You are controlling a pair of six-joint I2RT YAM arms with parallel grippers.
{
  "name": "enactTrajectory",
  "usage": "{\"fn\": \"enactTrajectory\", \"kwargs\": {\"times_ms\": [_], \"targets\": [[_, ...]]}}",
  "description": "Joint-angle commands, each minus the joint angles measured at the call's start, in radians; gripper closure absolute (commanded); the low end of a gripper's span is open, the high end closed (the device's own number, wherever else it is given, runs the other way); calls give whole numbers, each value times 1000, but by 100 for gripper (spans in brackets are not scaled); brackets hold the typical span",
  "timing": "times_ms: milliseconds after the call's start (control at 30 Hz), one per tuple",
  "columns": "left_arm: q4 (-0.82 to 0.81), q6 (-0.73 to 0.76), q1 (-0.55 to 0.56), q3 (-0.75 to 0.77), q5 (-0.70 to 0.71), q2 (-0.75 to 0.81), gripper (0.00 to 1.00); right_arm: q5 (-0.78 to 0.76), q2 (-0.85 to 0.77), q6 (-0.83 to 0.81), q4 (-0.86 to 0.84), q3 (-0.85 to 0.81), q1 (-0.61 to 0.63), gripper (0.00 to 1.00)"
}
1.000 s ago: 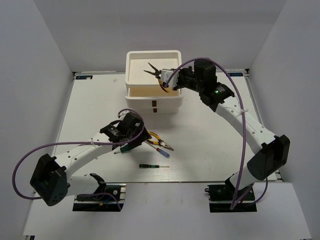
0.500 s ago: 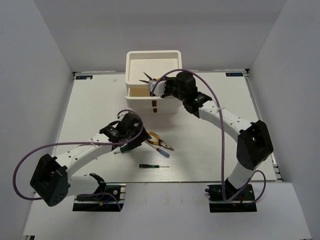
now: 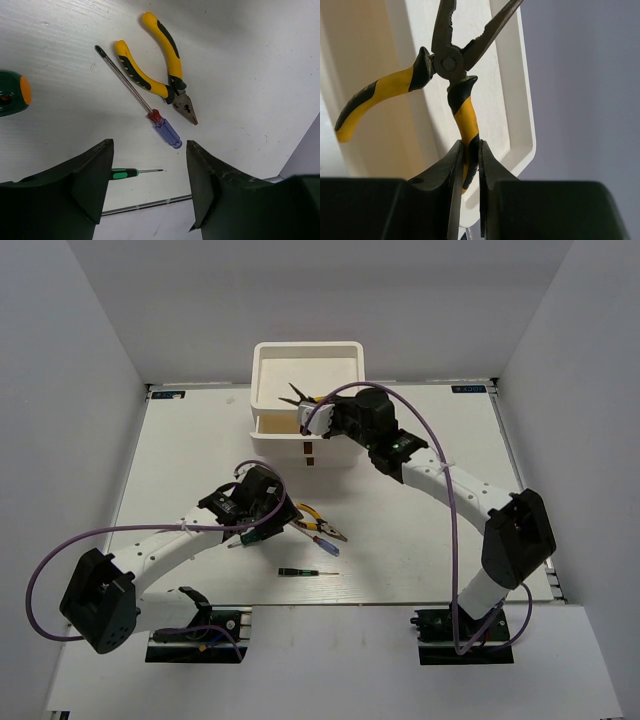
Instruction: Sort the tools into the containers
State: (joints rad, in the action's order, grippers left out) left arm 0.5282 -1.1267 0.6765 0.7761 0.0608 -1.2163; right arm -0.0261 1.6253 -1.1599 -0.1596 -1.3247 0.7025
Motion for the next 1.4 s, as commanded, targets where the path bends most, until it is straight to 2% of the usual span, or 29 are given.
{"fn": "enactTrajectory", "kwargs": {"times_ms": [0,67,100,133,233,467,600,667,700,733,767,800,900,1000,1033,1133,1167,1267,1367], "targets": [[-16,-7,-5,-5,-13,24,30,-15,-65,6,-81,5,22,100],[-25,-7,-5,-5,-13,24,30,-37,-82,-1,-69,13,31,97],[-25,-7,-5,-5,-13,24,30,-15,-85,-9,-51,13,37,91],[-25,-7,-5,-5,-22,24,30,-14,-90,-12,-47,19,40,76],[-25,-7,-5,-5,-22,15,30,-18,-96,-20,-31,24,46,63],[-25,-7,-5,-14,-22,15,31,-12,-119,-30,28,24,52,53],[-34,-7,-5,-14,-32,15,31,-9,-127,-15,49,1,54,44],[-45,-7,-5,-14,-32,15,31,12,-146,18,121,-42,51,42],[-54,-7,-5,-14,-41,15,37,15,-151,46,156,-53,51,42],[-69,-7,-5,-14,-50,0,43,12,-163,69,219,-67,51,48],[-79,-7,-5,-14,-50,-24,49,56,-171,94,298,-111,48,63],[-79,-7,-5,1,-61,-40,62,58,-170,191,342,-169,45,100],[-67,-7,-5,81,-73,-136,79,72,-170,368,550,-289,20,100],[41,-18,-5,162,-44,-231,83,77,-229,460,597,-245,-6,100],[65,-18,6,213,-35,-262,80,65,-248,468,573,-143,-17,100],[107,-45,6,270,-24,-347,70,40,-317,500,549,-18,-29,100],[107,-45,6,270,-15,-370,62,31,-337,523,551,-2,-32,100],[118,-84,6,281,13,-379,47,29,-383,539,552,79,-54,100],[130,-111,6,291,13,-399,46,31,-410,545,548,125,-76,100]]}}
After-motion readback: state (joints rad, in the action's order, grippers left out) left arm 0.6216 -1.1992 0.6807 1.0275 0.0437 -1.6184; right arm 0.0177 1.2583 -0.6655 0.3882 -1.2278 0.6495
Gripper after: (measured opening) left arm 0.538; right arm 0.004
